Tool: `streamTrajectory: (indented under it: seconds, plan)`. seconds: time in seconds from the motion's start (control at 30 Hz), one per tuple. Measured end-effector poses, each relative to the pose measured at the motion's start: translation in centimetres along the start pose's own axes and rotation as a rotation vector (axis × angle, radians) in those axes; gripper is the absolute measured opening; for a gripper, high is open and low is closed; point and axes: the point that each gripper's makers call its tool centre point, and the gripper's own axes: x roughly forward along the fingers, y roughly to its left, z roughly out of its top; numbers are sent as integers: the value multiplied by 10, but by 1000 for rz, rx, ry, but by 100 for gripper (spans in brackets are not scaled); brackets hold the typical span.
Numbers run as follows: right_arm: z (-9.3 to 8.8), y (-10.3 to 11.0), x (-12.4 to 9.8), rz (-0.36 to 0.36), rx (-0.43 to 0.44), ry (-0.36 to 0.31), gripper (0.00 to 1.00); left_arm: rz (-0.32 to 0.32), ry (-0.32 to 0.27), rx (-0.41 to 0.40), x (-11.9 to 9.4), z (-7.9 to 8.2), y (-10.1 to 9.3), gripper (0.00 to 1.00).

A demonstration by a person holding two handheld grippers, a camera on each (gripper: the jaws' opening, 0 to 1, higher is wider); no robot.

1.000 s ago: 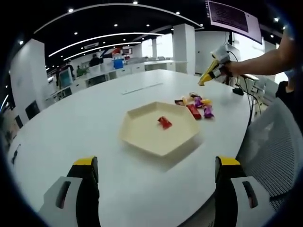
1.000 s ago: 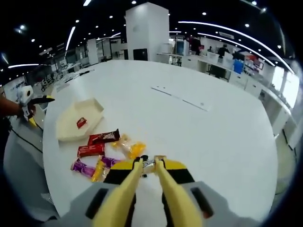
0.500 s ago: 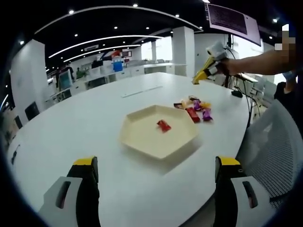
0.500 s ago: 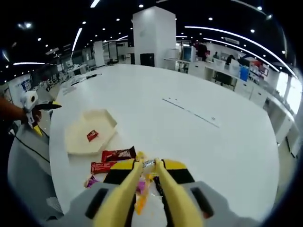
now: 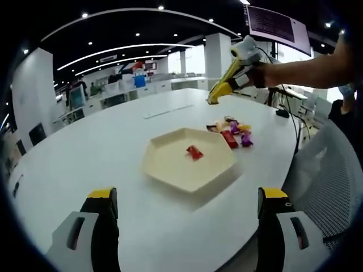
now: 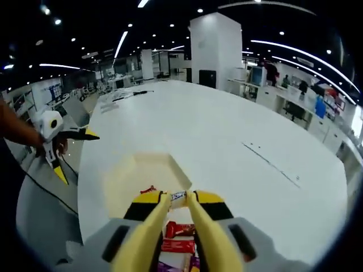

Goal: Place the target food into the container with the food tongs after gripping and lifting it, then release it inside without dropping or visibly crushing the food.

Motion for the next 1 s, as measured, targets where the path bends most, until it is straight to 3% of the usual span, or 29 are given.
streamTrajectory:
  seconds: [0.23, 0.4, 0.67, 1.0]
  plan:
    - [11, 33, 33, 65, -16, 10, 20, 8, -15, -6, -1, 3, 2, 99]
    - [12, 40, 47, 68, -32, 27, 22, 13, -26, -22, -2, 4, 3, 99]
    - [20, 46, 47, 78, -49, -21, 25, 4, -11, -2, -1, 2, 0, 99]
    - [16, 36, 35, 53, -34, -26, 25, 0, -9, -2, -1, 2, -1, 99]
